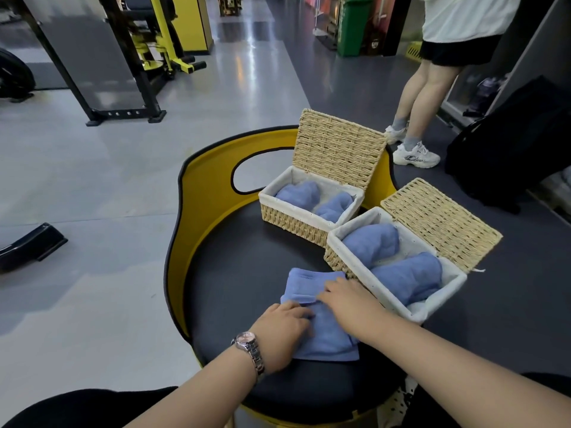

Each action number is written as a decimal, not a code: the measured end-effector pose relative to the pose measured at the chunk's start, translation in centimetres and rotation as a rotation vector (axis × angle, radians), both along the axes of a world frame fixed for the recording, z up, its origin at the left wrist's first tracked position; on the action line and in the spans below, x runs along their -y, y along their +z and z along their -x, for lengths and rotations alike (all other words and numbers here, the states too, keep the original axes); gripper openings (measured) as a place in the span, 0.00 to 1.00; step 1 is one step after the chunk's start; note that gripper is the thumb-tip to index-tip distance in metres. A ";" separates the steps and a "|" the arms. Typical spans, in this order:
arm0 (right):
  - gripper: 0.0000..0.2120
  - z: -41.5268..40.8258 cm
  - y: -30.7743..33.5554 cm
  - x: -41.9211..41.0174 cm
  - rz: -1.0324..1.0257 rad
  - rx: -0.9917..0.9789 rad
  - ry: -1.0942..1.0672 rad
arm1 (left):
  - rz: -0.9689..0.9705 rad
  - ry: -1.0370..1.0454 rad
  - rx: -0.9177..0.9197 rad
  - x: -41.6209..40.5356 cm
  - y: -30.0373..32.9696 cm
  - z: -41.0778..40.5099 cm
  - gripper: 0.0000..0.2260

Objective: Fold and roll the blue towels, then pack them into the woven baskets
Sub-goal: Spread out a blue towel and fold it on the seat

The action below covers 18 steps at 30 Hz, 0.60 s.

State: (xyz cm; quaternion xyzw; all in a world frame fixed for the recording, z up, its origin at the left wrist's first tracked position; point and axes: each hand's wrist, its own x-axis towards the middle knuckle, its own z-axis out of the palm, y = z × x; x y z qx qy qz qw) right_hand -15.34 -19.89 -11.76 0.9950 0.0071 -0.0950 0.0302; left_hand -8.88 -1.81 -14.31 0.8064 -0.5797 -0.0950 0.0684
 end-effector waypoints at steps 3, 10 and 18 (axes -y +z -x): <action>0.21 0.0 -1.0 0.1 -0.025 -0.103 -0.072 | 0.196 0.341 -0.185 0.1 0.7 0.9 0.11; 0.14 -0.6 0.8 -1.3 -0.008 -0.179 -0.128 | -0.187 0.649 -0.342 -1.2 1.3 -0.3 0.16; 0.32 -1.2 1.3 0.1 -0.545 0.081 -0.367 | -0.078 0.666 -0.394 -3.5 1.8 -5.2 0.25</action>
